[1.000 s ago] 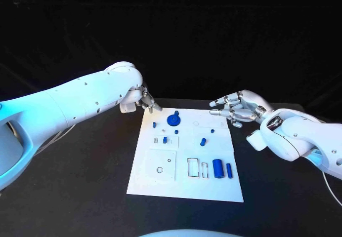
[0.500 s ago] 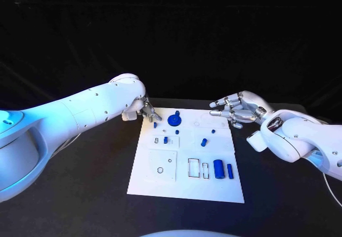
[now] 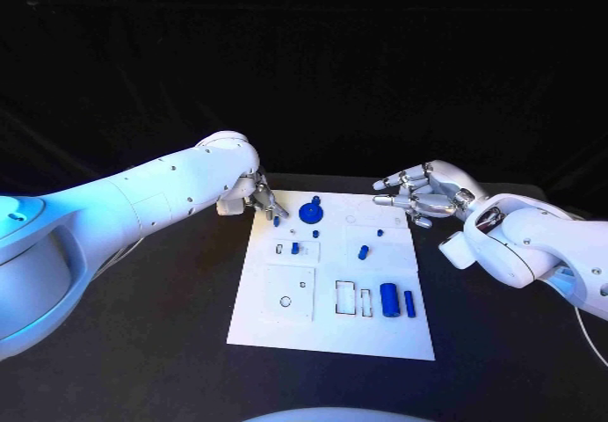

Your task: Assemble the parts on the task board

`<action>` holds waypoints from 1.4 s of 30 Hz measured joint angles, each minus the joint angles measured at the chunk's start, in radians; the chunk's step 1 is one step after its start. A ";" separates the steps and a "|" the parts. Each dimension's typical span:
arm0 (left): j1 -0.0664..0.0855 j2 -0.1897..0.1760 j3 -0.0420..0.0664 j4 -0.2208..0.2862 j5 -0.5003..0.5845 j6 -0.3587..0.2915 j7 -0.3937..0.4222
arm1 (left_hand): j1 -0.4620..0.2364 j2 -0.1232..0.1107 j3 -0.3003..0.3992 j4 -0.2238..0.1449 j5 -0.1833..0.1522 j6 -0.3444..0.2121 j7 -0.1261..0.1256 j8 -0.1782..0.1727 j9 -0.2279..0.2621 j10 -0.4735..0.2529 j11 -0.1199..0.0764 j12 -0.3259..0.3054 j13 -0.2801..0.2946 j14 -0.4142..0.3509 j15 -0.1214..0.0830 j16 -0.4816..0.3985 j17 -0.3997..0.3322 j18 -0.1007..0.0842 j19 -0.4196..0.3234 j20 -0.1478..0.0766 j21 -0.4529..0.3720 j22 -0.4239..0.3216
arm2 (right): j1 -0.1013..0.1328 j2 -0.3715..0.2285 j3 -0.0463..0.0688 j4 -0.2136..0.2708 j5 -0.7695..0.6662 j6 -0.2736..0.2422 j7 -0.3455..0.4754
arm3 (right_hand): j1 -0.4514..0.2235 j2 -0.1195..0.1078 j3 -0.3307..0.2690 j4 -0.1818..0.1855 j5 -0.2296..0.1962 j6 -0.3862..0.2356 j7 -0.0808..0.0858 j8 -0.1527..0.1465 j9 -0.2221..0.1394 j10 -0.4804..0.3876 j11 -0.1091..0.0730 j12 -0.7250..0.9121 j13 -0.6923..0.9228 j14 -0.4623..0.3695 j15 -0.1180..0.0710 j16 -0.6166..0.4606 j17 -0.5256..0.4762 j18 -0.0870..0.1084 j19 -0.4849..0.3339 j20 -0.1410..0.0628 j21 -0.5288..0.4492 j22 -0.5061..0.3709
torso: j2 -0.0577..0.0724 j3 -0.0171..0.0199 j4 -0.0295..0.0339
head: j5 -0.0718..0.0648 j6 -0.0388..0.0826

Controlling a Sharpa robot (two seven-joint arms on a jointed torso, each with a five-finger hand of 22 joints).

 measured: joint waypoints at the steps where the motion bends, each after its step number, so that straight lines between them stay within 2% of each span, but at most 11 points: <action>1: 0.000 0.000 0.000 0.000 0.001 0.001 0.001 | 0.006 0.006 -0.001 -0.001 0.000 0.000 0.000 0.000 0.002 0.000 0.000 0.001 0.000 0.000 0.000 0.000 0.000 0.000 0.000 0.000 0.000 0.000 | 0.000 0.000 0.000 0.000 0.000 0.000 0.000 | 0.000 0.000 0.000 0.000 0.000 0.000 0.000 0.000 0.000 0.000 0.000 0.000 0.000 0.000 0.000 0.000 0.000 0.000 0.000 0.000 0.000 0.000 | 0.000 0.0000 -0.0002 | 0.000 0.000; 8: 0.000 0.002 0.000 0.000 0.005 0.003 0.005 | 0.051 0.019 -0.010 -0.014 0.000 0.000 0.000 0.006 0.012 -0.002 -0.002 0.001 0.000 0.000 0.000 0.000 0.000 0.000 0.000 0.000 0.000 0.000 | 0.000 0.000 0.000 0.000 0.000 0.001 0.000 | 0.000 0.000 0.000 0.000 0.000 0.000 0.000 0.000 0.000 0.000 0.000 0.000 0.000 0.000 0.000 0.000 0.000 0.000 0.000 0.000 0.000 0.000 | 0.000 0.0000 -0.0003 | 0.000 -0.002; 14: 0.000 0.003 -0.001 -0.002 0.009 0.006 0.007 | 0.090 0.043 -0.002 -0.036 0.000 -0.004 -0.003 0.009 0.020 -0.004 -0.004 0.001 -0.001 0.000 0.000 0.000 0.000 0.000 0.000 0.000 0.000 0.000 | 0.000 0.000 0.000 -0.001 0.000 0.001 0.000 | 0.000 0.000 0.000 0.000 0.000 0.000 0.000 0.000 0.000 0.000 0.000 0.000 0.000 0.000 0.000 0.000 0.000 0.000 0.000 0.000 0.000 0.000 | 0.000 0.0002 -0.0002 | 0.000 -0.004; 32: 0.000 0.008 -0.003 -0.007 0.017 0.031 0.006 | 0.098 0.043 0.001 -0.044 -0.004 -0.003 -0.004 0.016 0.023 -0.001 -0.006 0.003 -0.001 0.000 0.000 0.000 0.000 0.000 0.000 0.000 0.000 0.000 | 0.000 0.000 0.000 0.000 0.000 0.003 0.000 | 0.000 0.000 0.000 0.000 0.000 0.000 0.000 0.000 0.000 0.000 0.000 0.000 0.000 0.000 0.000 0.000 0.001 0.000 0.000 0.000 0.000 0.000 | 0.001 0.0003 -0.0005 | -0.001 -0.008; 34: 0.000 0.008 -0.004 -0.008 0.017 0.033 0.006 | 0.104 0.048 0.003 -0.046 -0.004 0.000 -0.007 0.017 0.025 0.000 -0.007 0.005 0.000 0.000 0.000 0.000 0.000 0.000 0.000 0.000 0.000 0.000 | 0.000 0.000 0.000 0.000 0.000 0.004 0.000 | 0.000 0.000 0.000 0.000 0.000 0.000 0.000 0.000 0.000 0.000 0.000 0.000 0.000 0.000 0.000 0.000 0.001 0.000 0.000 0.000 0.000 0.000 | 0.001 0.0003 -0.0005 | -0.002 -0.009; 37: 0.000 0.008 -0.004 -0.008 0.018 0.036 0.006 | 0.151 0.064 0.028 -0.072 -0.004 -0.004 -0.012 0.017 0.027 -0.002 -0.009 0.005 -0.001 -0.002 -0.002 0.000 0.000 0.000 0.000 0.000 0.000 0.000 | 0.000 0.000 0.000 0.000 0.000 0.004 0.000 | 0.000 0.000 -0.003 -0.003 0.005 0.000 0.000 0.000 0.000 0.000 0.000 0.000 0.000 0.000 0.000 0.000 0.001 0.000 0.000 0.000 -0.004 -0.001 | 0.001 0.0003 -0.0005 | -0.002 -0.010; 40: 0.001 0.008 -0.003 -0.008 0.019 0.037 0.006 | 0.224 0.075 0.105 -0.126 -0.007 -0.019 -0.017 0.006 0.020 -0.007 -0.018 0.002 -0.006 -0.003 -0.008 0.000 0.000 0.000 -0.001 -0.010 0.000 0.000 | 0.000 0.001 0.000 0.000 0.000 0.004 0.000 | 0.004 0.004 -0.003 -0.003 0.005 0.000 0.000 0.000 0.000 0.000 0.000 0.000 0.000 0.000 0.000 -0.004 0.001 0.000 0.000 0.000 -0.004 -0.001 | 0.000 0.0004 -0.0003 | -0.002 -0.011; 41: 0.002 0.008 -0.003 -0.008 0.019 0.037 0.006 | 0.241 0.075 0.129 -0.133 -0.004 -0.025 -0.017 0.000 0.018 -0.007 -0.018 -0.004 -0.009 -0.002 -0.009 0.000 0.000 0.000 0.000 -0.011 0.000 0.000 | 0.000 0.001 0.000 0.000 0.000 0.005 0.000 | 0.004 0.004 -0.003 -0.003 0.005 0.000 0.000 0.000 0.000 0.000 0.000 0.000 0.000 0.000 0.000 -0.004 0.001 0.000 0.000 0.000 -0.005 -0.001 | 0.000 0.0004 -0.0003 | -0.002 -0.011; 42: 0.002 0.008 -0.003 -0.007 0.019 0.037 0.007 | 0.252 0.071 0.142 -0.121 0.003 -0.027 -0.015 -0.003 0.018 -0.007 -0.018 -0.012 -0.014 -0.002 -0.009 0.000 0.000 0.000 0.000 -0.011 0.000 0.000 | 0.000 0.001 0.000 0.000 0.000 0.005 0.000 | 0.004 0.004 -0.003 -0.003 0.005 0.000 0.000 0.000 0.000 0.000 0.000 0.000 0.000 0.000 0.000 -0.004 0.001 0.000 0.000 0.000 -0.005 -0.001 | 0.000 0.0005 -0.0003 | -0.002 -0.012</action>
